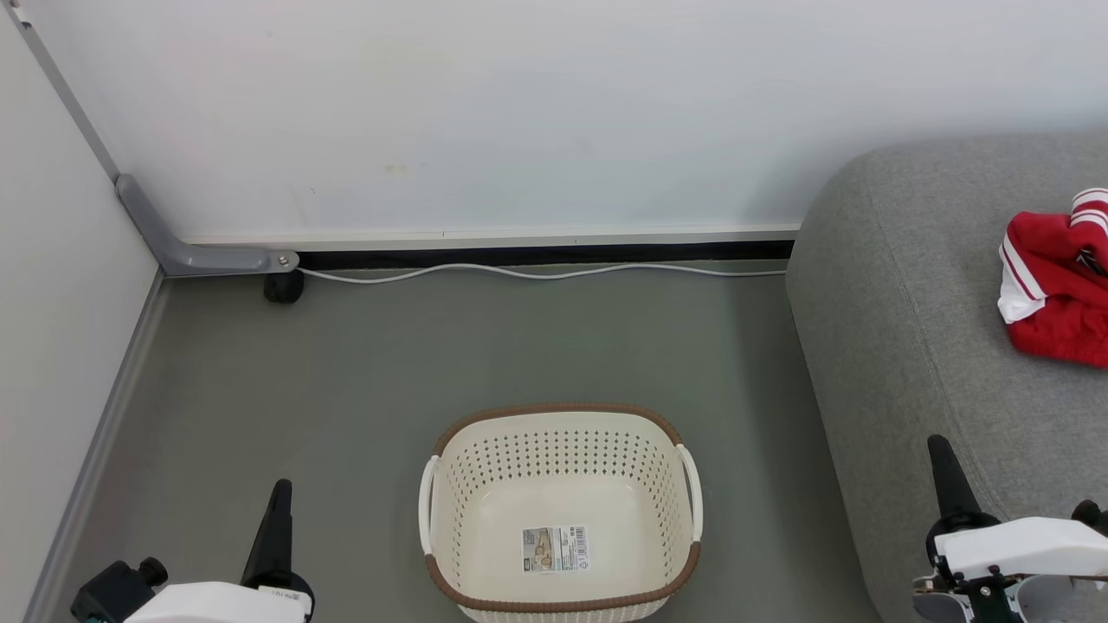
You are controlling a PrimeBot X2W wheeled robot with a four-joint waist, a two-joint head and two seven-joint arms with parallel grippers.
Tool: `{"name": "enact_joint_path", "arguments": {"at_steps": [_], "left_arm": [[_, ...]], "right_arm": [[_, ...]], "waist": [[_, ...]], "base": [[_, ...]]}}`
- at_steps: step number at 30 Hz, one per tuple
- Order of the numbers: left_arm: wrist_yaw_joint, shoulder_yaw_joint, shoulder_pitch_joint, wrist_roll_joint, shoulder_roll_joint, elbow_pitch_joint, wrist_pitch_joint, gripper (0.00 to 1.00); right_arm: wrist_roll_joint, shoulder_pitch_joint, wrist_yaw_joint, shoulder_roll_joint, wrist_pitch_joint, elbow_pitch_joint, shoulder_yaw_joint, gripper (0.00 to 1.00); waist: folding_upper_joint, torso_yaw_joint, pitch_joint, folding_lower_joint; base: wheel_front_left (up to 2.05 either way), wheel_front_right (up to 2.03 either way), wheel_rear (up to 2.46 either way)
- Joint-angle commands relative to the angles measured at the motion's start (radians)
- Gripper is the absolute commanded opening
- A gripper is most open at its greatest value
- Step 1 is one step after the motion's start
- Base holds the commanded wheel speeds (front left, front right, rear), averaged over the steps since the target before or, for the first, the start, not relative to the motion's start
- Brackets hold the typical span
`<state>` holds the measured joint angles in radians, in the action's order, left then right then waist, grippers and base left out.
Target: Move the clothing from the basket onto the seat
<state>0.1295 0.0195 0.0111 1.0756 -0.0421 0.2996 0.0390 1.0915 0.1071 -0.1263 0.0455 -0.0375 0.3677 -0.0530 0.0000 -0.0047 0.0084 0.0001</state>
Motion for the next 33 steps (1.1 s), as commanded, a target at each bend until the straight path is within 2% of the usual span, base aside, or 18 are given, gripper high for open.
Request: {"name": "enact_joint_path", "arguments": {"at_steps": [1, 33], "left_arm": [[0.001, 0.027, -0.058, 0.033, -0.012, -0.03, -0.006, 0.0], [0.001, 0.065, -0.098, 0.372, -0.015, -0.046, -0.098, 0.0]], "right_arm": [[0.031, 0.013, -0.003, 0.01, 0.014, -0.038, 0.008, 0.0], [0.355, 0.005, -0.004, 0.007, 0.105, -0.095, -0.038, 0.0]], "waist": [[0.0, 0.0, 0.0, -0.0001], [0.0, 0.003, -0.004, -0.0001]], "base": [[0.0, 0.0, 0.0], [0.0, 0.0, 0.0]]}}
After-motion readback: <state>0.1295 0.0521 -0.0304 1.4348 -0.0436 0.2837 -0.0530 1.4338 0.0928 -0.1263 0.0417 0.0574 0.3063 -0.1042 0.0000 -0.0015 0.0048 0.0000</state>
